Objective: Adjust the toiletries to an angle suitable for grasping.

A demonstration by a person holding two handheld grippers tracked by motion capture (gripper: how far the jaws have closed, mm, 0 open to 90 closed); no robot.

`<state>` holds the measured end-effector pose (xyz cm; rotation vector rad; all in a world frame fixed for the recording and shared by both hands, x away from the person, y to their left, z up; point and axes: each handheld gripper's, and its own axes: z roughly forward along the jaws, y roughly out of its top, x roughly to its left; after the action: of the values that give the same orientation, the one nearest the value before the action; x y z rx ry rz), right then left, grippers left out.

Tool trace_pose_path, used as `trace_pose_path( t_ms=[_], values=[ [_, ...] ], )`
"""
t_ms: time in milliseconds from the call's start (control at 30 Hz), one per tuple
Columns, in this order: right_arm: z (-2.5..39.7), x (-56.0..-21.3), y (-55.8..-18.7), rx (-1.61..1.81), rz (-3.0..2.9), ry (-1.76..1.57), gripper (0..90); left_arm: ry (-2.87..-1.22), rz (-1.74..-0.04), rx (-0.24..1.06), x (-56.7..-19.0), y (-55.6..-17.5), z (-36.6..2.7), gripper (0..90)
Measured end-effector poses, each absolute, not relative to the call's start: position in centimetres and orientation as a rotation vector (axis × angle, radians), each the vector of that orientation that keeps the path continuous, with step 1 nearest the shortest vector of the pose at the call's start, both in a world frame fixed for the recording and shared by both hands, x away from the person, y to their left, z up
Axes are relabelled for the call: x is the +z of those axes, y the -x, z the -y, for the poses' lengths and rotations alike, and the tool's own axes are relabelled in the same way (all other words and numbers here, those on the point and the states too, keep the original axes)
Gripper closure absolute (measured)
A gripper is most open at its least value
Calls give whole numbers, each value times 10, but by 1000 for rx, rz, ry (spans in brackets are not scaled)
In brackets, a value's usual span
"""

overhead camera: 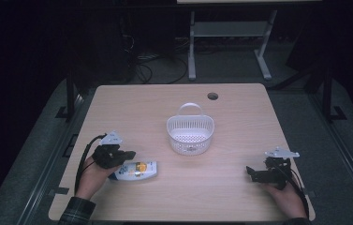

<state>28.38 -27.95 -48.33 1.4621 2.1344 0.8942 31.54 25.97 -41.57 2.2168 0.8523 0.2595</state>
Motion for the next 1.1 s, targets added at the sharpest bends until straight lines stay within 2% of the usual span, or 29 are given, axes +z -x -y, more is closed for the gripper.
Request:
trace_pose_path(
  t_ms=[433,767,1100],
  values=[
    [279,-483,-284,895,-2136,-1459,8,-2223,-904,298,-419,-281,-287,900],
    [279,-483,-284,895,-2137,-1460,8,-2232,-959,278,-427,-257,-307,900],
    [279,-483,-284,895,-2137,-1459,8,-2268,-977,266,-437,-256,-309,900]
  ],
)
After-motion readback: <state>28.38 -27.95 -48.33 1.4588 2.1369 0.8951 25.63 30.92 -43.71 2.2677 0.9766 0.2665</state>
